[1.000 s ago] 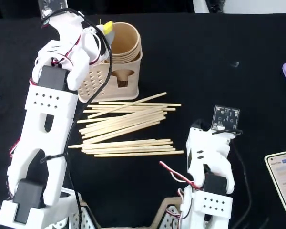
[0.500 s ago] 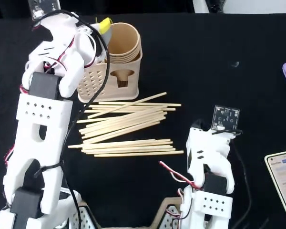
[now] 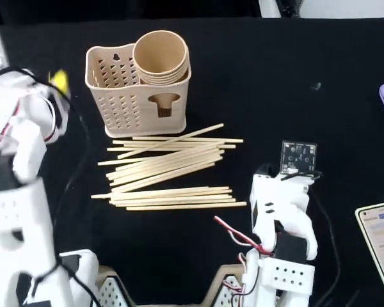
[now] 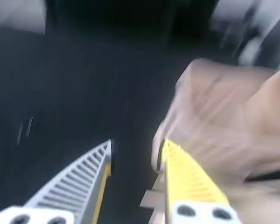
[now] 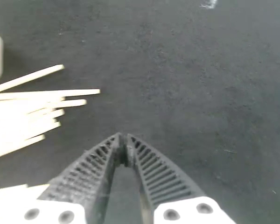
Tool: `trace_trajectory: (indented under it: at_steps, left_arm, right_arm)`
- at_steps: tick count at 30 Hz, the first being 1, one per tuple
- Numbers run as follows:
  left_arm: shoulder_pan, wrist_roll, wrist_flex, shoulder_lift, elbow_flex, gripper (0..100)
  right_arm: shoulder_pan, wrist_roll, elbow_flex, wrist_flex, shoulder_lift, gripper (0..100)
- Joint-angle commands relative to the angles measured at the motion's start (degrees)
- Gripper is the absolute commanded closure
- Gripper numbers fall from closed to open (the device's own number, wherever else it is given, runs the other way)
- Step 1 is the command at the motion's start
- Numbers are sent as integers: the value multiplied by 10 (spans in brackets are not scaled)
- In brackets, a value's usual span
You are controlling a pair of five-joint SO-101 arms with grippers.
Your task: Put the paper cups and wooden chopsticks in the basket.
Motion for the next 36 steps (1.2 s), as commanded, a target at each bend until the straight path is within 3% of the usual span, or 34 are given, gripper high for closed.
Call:
trace_trajectory:
  at_steps: [1,5,11,18,23,26,31,36]
  left_arm:
    - [-74,-17,-2,-17,201,816]
    - [-81,-17,-56,-12,330,816]
    - [-74,-17,-161,-18,447,819]
    - [-75,-13,-164,-18,475,819]
    - [-74,-13,-164,-18,477,820]
    - [-74,-15,-164,-18,477,820]
    - [-74,-16,-164,-17,477,820]
    - [-74,-16,-164,-16,477,820]
  right_arm:
    - [-40,49,-108,81,2,914]
    - [-111,146,-176,146,2,773]
    - [-169,181,-222,171,58,832]
    - [-290,184,-277,164,301,832]
    - [-378,268,-279,141,422,832]
    - [-388,311,-258,83,464,817]
    - [-388,335,-226,11,518,688]
    - [-389,382,-227,9,562,724]
